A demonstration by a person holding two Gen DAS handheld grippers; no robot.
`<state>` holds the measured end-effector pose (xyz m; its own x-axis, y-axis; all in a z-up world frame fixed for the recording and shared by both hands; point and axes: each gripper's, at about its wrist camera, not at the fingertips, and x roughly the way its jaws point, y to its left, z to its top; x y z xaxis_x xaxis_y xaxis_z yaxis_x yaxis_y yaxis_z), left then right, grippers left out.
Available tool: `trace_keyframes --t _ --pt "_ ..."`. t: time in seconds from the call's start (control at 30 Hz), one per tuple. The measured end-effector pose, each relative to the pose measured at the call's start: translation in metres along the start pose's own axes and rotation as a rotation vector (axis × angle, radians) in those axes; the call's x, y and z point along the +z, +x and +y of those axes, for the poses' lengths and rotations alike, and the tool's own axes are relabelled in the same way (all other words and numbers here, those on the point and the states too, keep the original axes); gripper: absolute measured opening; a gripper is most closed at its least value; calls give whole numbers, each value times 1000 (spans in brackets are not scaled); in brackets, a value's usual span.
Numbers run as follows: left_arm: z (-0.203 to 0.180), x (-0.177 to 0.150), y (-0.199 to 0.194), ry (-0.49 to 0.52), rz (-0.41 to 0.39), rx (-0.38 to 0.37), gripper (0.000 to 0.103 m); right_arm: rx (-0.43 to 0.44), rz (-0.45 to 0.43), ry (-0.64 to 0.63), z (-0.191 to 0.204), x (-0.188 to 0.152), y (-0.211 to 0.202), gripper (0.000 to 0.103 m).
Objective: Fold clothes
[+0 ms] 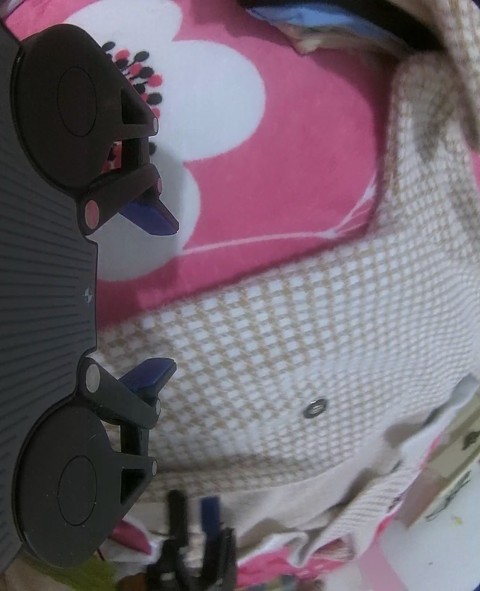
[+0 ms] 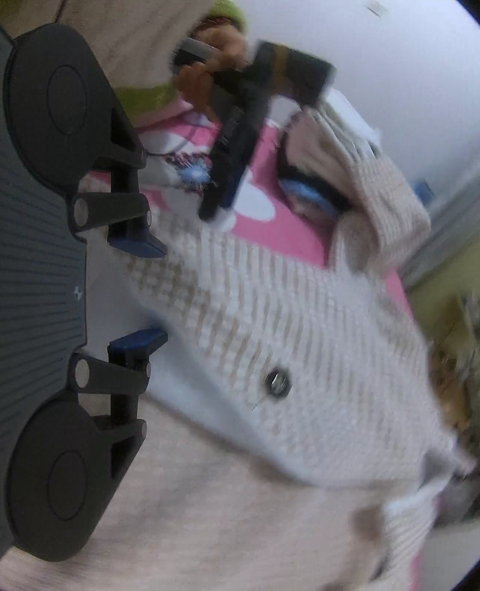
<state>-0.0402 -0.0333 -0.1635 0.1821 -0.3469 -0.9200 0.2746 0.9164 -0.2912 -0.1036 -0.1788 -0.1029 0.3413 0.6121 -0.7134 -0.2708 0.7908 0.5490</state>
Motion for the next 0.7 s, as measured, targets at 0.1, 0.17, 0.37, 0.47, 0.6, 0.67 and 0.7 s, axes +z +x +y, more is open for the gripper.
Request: trace_keyframes --t 0.1,0.17,0.37,0.47,0.6,0.67,0.7 --pt "1 -2 3 0 11 -15 74 15 -11 147 -24 -7 -5 47" --pt "1 -3 2 4 12 -17 74 -2 -8 197 -33 -16 -8 47" --pt "1 -6 -6 19 -1 -31 74 -99 -15 185 -28 -23 -13 5" --pt "6 -8 -10 32 5 -79 74 -134 -117 182 -31 -20 -48 5" --pt "12 -12 -4 27 70 -163 74 -245 -94 249 -61 -34 -57 5" --pt "14 -14 1 25 103 -191 74 -277 -68 293 -74 -45 -49 5" --pt "14 -15 2 28 111 -197 74 -279 -72 304 -76 -47 -46 4"
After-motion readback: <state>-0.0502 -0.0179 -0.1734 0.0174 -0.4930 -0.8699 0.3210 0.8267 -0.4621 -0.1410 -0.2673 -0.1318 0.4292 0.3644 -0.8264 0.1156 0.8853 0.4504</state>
